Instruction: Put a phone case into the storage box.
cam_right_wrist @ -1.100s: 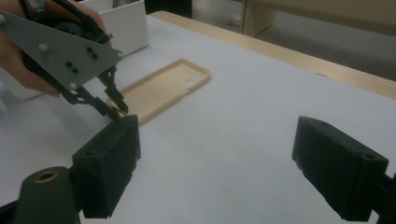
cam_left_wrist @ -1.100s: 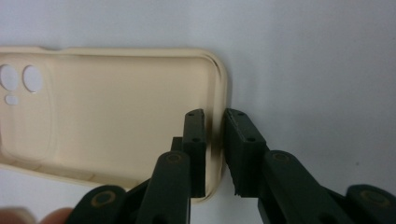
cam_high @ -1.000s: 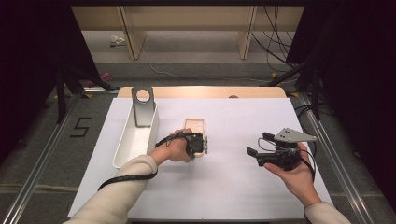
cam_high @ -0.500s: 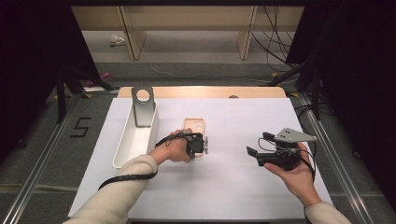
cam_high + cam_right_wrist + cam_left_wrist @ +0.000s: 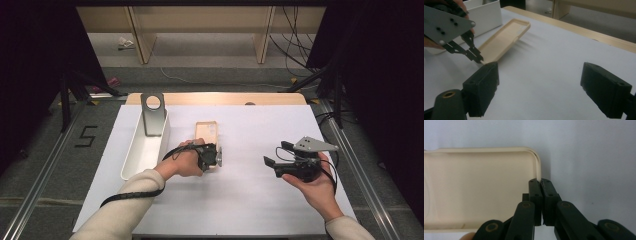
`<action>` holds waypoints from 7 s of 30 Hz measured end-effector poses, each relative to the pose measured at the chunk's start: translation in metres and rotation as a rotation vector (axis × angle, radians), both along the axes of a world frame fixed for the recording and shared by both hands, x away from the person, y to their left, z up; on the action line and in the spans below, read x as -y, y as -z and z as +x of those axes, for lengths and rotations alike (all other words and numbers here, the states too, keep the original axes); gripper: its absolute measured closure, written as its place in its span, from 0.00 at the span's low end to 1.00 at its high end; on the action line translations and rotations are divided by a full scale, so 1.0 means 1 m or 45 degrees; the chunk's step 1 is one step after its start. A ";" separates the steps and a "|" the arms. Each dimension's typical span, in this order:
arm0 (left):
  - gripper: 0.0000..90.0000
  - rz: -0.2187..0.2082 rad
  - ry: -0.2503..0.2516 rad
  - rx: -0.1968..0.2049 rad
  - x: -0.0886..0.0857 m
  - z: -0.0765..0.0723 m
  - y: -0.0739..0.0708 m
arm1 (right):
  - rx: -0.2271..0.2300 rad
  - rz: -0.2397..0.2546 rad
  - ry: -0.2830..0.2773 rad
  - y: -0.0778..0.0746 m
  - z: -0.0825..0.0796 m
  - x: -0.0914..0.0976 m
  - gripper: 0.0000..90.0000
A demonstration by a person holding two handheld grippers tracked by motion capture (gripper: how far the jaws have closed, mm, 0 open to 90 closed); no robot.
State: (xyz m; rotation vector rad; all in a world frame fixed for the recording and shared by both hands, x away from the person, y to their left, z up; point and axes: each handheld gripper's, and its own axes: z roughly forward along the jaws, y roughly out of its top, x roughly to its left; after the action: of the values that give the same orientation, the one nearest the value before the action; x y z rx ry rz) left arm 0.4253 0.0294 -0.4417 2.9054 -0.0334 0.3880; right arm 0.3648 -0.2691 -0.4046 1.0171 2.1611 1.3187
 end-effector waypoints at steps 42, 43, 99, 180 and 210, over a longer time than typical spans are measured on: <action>0.97 -0.174 0.178 0.091 0.014 -0.078 -0.032 | -0.286 0.068 -0.175 0.020 0.069 -0.105 0.41; 0.97 -0.185 0.181 0.095 0.014 -0.079 -0.032 | -0.294 0.071 -0.178 0.021 0.070 -0.106 0.44; 0.19 -0.905 -0.256 0.132 -0.019 -0.065 -0.041 | -0.340 0.384 -0.149 -0.012 0.050 -0.070 0.90; 0.94 -1.460 -0.889 0.103 -0.034 -0.031 -0.068 | -0.253 0.302 -0.188 -0.013 0.033 -0.082 0.88; 0.95 -1.445 -0.911 0.217 -0.047 -0.028 -0.076 | -0.052 0.203 -0.212 -0.025 0.023 -0.071 0.22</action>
State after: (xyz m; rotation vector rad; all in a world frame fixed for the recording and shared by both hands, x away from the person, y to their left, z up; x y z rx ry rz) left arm 0.3972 0.0768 -0.3661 1.6699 0.8936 0.5218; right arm 0.3877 -0.1980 -0.3800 0.9468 2.2415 1.5817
